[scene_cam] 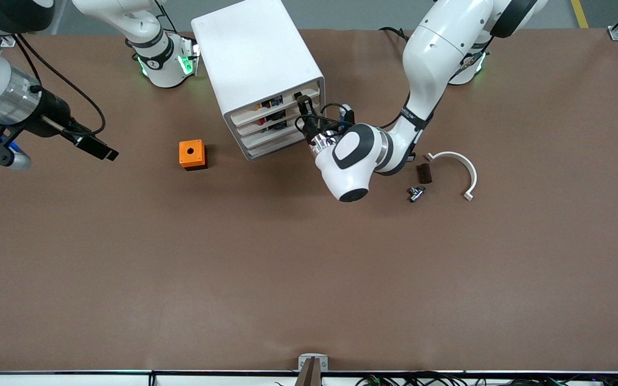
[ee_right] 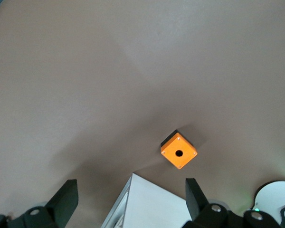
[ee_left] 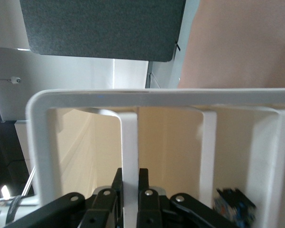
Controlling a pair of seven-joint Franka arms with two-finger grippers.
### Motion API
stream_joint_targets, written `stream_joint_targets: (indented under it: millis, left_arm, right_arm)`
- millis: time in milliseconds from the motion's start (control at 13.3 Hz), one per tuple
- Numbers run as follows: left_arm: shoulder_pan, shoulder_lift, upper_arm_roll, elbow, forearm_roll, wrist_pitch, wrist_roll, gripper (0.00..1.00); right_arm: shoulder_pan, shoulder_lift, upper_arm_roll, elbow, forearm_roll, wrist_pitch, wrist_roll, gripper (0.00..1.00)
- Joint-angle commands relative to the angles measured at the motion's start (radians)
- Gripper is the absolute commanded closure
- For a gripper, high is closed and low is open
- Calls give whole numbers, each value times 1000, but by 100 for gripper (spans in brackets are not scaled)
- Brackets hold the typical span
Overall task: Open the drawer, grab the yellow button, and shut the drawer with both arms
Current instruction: 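Pull the drawer open with the left gripper while the right gripper reaches in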
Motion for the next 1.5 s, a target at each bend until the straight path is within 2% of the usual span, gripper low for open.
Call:
stream_joint_targets:
  millis: [0,225,525,600,675,750,825,900,1125,1425]
  left_arm:
    - [98,30,5,94,-12,-40,-3,99]
    - [143,81,4,168,-19,-14,23,99]
    - [158,76,29,173,-19,27,34,95]
    - [164,73,31,171,-18,26,34,90]
    - [166,72,31,170,-18,23,32,74]
    - [169,70,31,171,-18,23,32,52]
    - [175,69,32,171,-18,23,32,19]
    - [192,64,31,171,-15,21,34,1]
    - [238,56,31,173,-7,18,35,1]
    - [310,47,57,214,74,-11,55,1]
  right_arm:
    - [76,16,-5,3,13,20,154,0]
    - [145,43,-5,3,13,45,248,0]
    - [246,72,-5,3,14,74,401,0]
    - [271,76,-5,3,14,80,437,0]
    - [300,88,-5,2,13,94,496,0]
    - [326,94,-5,-2,14,109,553,0]
    - [358,102,-5,-6,14,138,610,0]
    - [380,115,-5,-6,14,169,670,0]
    - [449,164,-5,-5,13,247,771,1]
    - [544,227,-6,-8,1,336,909,2]
